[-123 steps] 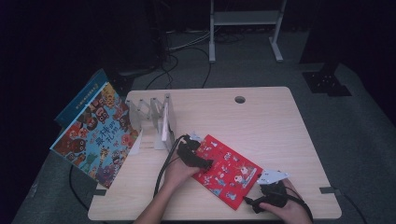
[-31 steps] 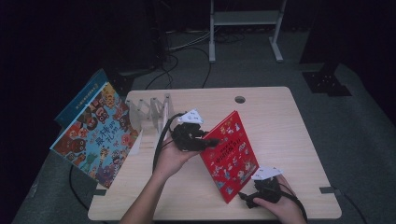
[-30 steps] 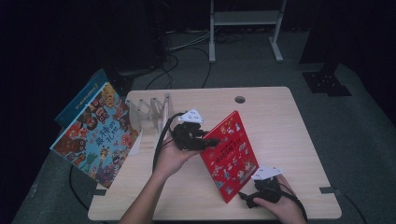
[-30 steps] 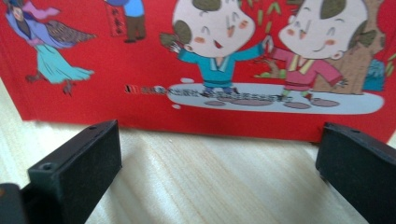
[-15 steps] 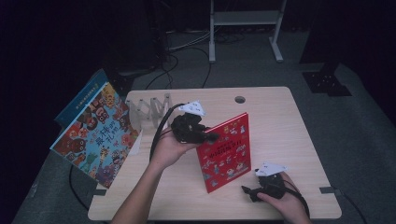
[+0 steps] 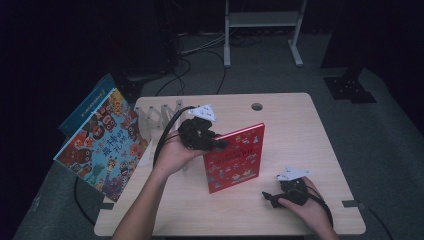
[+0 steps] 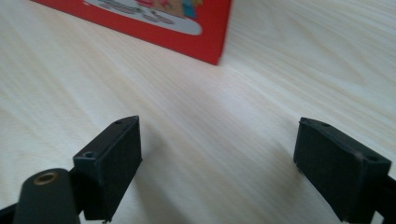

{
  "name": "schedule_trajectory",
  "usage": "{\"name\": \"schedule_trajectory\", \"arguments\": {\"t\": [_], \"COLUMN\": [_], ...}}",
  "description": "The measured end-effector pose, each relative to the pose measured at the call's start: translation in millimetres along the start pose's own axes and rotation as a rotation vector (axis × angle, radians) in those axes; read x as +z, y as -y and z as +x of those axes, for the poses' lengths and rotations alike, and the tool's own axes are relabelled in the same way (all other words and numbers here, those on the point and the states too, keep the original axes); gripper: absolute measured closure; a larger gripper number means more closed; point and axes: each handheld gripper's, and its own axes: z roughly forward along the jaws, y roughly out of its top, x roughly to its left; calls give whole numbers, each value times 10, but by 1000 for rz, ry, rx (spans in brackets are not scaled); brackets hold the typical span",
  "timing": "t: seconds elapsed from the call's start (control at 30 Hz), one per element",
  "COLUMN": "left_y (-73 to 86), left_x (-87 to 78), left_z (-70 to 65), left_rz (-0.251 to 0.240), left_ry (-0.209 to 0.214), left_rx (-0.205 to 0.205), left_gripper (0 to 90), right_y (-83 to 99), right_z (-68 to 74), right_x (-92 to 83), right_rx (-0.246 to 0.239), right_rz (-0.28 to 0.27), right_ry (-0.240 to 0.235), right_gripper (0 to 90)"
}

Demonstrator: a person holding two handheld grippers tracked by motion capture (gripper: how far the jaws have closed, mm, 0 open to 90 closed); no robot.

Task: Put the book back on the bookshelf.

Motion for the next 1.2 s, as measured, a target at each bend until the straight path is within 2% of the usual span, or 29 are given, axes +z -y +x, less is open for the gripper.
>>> {"name": "schedule_trajectory", "arguments": {"t": [0.07,0.23,0.37,0.47,0.6,0.7,0.77,0.93,1.0,1.2], "left_y": [-49,-131,-249,-311,-387,-420,-454,-494,-507,-494], "left_x": [0,14,93,153,233,261,272,276,270,214], "left_z": [14,24,14,-2,-26,-25,-25,-40,-57,-76], "left_rz": [14,31,66,74,100,112,139,168,185,200], "left_ry": [-8,5,12,30,24,21,15,16,3,-13], "left_rx": [11,22,49,54,73,76,80,66,69,61], "left_gripper": [771,748,741,740,734,736,758,787,790,791], "right_y": [-7,-1,1,3,6,9,10,9,9,-5], "right_z": [-58,-108,-136,-147,-157,-161,-165,-175,-182,-244], "right_x": [5,10,17,18,18,18,19,21,20,2], "right_rx": [9,25,29,32,33,33,33,35,36,44], "right_rz": [2,3,-2,-4,-6,-8,-10,-11,-11,-9], "right_ry": [12,22,29,32,35,36,37,37,38,38], "right_gripper": [142,142,142,142,143,143,143,143,143,146]}}
